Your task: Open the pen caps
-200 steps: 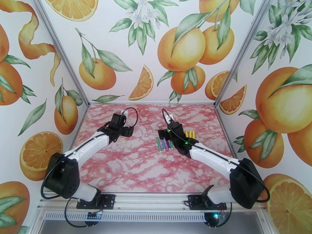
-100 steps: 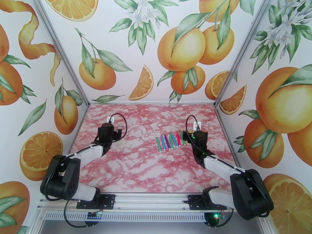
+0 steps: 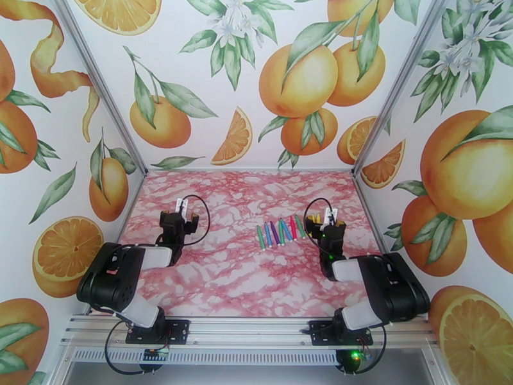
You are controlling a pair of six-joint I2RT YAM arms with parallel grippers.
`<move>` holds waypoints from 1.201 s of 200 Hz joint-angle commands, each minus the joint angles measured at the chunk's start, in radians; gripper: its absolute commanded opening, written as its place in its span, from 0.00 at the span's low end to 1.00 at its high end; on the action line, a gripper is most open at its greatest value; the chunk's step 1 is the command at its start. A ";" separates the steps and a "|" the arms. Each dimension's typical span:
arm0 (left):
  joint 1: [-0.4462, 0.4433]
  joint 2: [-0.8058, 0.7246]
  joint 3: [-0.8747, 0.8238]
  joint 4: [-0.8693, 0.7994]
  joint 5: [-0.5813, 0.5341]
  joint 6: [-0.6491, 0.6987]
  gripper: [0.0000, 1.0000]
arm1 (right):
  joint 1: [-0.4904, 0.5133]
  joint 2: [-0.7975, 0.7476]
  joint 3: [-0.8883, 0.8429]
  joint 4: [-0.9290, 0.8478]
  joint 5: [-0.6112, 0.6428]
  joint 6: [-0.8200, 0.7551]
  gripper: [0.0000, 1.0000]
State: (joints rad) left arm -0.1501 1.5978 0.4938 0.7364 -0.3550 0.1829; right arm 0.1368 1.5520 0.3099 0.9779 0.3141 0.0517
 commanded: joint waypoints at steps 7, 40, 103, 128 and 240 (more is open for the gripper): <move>0.047 0.004 0.008 0.050 0.039 -0.057 1.00 | -0.005 0.014 -0.017 0.138 -0.010 0.004 1.00; 0.063 0.003 0.001 0.058 0.083 -0.064 1.00 | -0.017 0.003 0.037 0.010 -0.013 0.023 1.00; 0.101 0.037 -0.067 0.198 0.225 -0.067 1.00 | -0.039 0.002 0.062 -0.038 -0.114 0.017 1.00; 0.108 0.048 -0.069 0.223 0.238 -0.069 1.00 | -0.040 0.003 0.061 -0.038 -0.115 0.016 1.00; 0.110 0.044 -0.075 0.227 0.241 -0.071 1.00 | -0.040 0.003 0.061 -0.035 -0.116 0.016 1.00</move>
State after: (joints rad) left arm -0.0460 1.6459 0.4248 0.9226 -0.1295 0.1287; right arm 0.1032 1.5520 0.3519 0.9432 0.2234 0.0624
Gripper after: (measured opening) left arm 0.998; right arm 0.998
